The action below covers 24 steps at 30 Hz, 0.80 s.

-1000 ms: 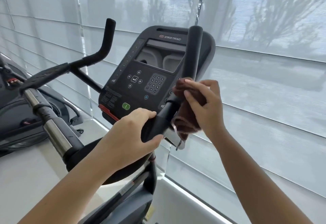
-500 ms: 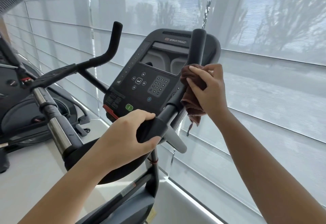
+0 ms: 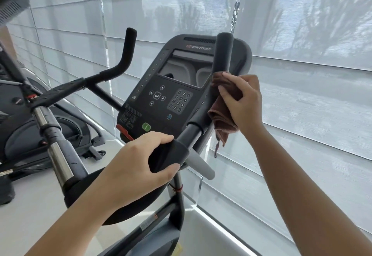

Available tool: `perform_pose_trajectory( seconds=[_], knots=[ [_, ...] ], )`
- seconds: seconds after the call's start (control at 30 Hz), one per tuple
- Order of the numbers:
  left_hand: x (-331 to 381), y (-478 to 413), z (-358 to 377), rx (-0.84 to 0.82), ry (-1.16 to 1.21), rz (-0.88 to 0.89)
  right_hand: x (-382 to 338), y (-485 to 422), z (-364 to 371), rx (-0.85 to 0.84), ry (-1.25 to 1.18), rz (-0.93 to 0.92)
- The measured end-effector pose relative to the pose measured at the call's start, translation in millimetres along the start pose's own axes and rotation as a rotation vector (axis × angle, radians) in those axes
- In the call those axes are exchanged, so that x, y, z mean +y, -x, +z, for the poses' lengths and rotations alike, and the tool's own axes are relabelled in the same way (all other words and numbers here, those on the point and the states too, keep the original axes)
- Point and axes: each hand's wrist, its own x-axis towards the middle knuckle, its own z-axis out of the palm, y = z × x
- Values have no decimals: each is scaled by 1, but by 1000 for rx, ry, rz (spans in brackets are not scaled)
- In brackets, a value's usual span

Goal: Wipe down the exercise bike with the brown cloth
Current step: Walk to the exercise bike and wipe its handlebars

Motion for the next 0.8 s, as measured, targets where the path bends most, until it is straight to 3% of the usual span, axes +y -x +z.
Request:
perform_pose_trajectory(
  seconds=[0.13,0.2,0.37,0.47,0.63,0.8],
  knots=[
    [1,0,1,-4,-7,8,-9,-43,4,167,-71,86],
    [1,0,1,0,-4,5,-12,-42,11,170,-108,152],
    [1,2,3,-1,-31,29,-23,28,6,-64,75,142],
    [2,6,3,0,-116,59,-48,59,-4,-215,-14,227],
    [3,12,-6,-5,-291,143,-99,82,-17,-505,55,146],
    [-20,40,-37,-107,-292,296,-100,57,-12,-316,176,220]
  ],
)
